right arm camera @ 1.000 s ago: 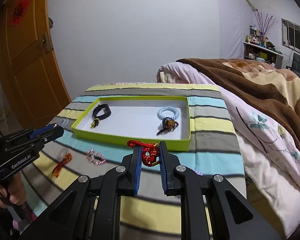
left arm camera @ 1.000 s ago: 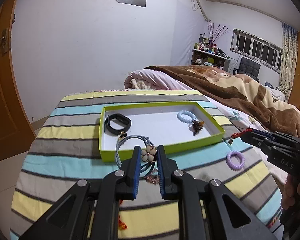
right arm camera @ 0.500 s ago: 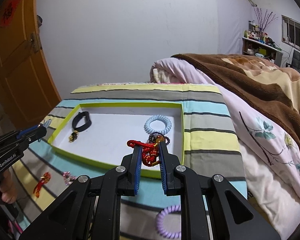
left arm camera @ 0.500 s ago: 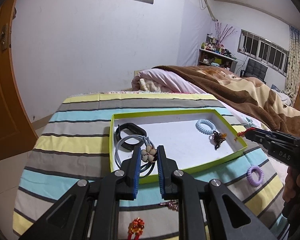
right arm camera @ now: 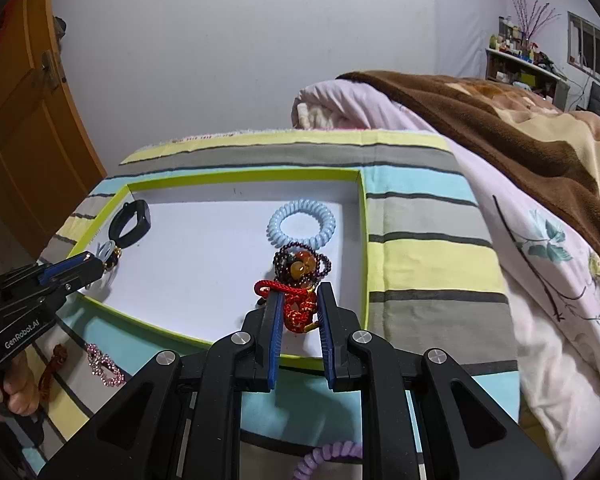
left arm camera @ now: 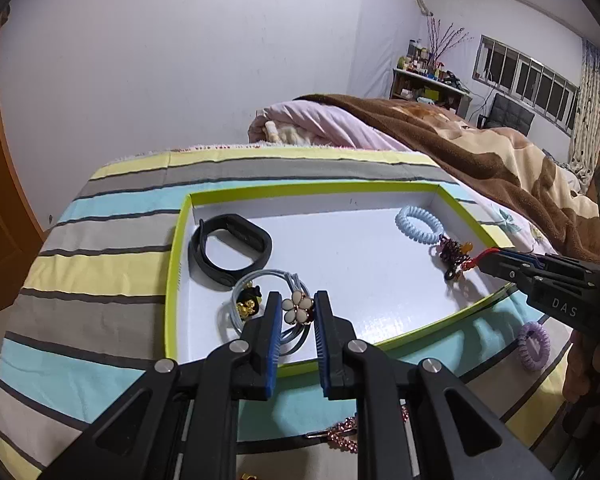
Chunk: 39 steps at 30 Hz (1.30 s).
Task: Organize jewelry
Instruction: 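Carry the red charm and grey hair tie over the lime-green box with both tools, then open both tools to drop the red charm and grey hair tie into the box, then withdraw both open tools from the box toward the remaining jewelry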
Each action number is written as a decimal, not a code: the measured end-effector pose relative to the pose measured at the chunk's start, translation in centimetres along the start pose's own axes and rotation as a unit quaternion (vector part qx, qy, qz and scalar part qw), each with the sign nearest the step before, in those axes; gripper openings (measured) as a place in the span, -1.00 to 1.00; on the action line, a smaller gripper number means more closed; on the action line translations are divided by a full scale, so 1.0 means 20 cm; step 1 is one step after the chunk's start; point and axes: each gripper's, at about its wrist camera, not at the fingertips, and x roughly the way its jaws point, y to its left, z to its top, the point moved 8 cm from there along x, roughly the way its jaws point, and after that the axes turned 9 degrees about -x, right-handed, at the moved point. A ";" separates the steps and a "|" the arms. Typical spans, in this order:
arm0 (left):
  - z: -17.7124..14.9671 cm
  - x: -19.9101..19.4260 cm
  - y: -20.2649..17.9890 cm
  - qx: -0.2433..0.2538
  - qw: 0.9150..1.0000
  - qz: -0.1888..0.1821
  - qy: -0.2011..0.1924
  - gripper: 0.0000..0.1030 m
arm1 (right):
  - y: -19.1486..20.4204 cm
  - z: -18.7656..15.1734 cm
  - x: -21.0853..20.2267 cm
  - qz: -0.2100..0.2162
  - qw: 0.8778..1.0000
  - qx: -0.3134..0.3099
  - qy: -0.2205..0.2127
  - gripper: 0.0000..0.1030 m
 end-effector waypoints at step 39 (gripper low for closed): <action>-0.22 -0.41 -0.03 -0.007 1.000 -0.014 -0.025 -0.42 | 0.19 -0.25 -0.48 0.009 0.999 -0.014 -0.045 -0.42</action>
